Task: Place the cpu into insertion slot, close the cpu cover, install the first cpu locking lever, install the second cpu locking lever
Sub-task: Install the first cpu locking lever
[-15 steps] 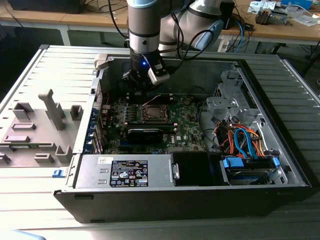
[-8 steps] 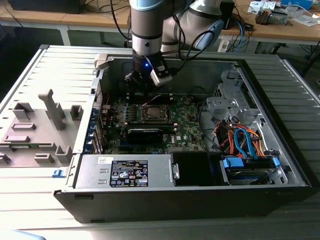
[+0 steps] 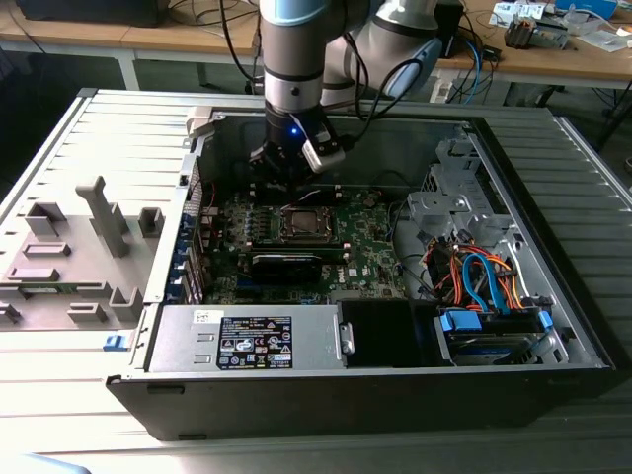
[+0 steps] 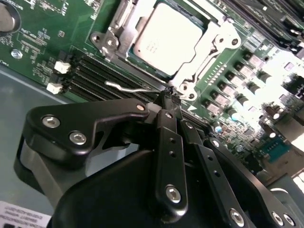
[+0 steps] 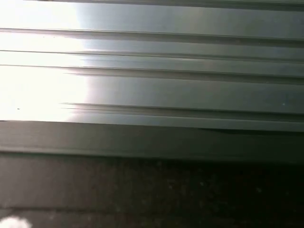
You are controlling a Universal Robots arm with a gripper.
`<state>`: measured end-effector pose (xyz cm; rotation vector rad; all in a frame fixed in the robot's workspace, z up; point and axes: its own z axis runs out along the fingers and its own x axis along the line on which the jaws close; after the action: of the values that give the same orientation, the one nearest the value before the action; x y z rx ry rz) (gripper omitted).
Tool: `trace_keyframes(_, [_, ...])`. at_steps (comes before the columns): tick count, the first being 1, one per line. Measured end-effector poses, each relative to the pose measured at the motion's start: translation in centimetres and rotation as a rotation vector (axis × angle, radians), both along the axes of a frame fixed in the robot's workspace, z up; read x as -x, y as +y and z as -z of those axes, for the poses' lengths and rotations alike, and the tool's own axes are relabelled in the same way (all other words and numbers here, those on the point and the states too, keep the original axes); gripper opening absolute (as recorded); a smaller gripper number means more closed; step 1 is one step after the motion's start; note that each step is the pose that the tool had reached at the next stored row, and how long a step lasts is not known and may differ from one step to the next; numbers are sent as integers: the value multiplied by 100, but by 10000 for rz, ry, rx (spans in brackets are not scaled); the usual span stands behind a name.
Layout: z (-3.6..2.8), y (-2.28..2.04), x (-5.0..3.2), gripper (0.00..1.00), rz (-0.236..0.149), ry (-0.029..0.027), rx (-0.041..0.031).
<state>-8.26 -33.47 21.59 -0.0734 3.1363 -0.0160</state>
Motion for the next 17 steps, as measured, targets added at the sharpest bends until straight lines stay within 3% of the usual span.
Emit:
trace_keyframes(12, [56, 2, -226, 11, -112, -2, -3])
trace_keyframes(17, [81, 10, -262, 11, -257, -1, -1])
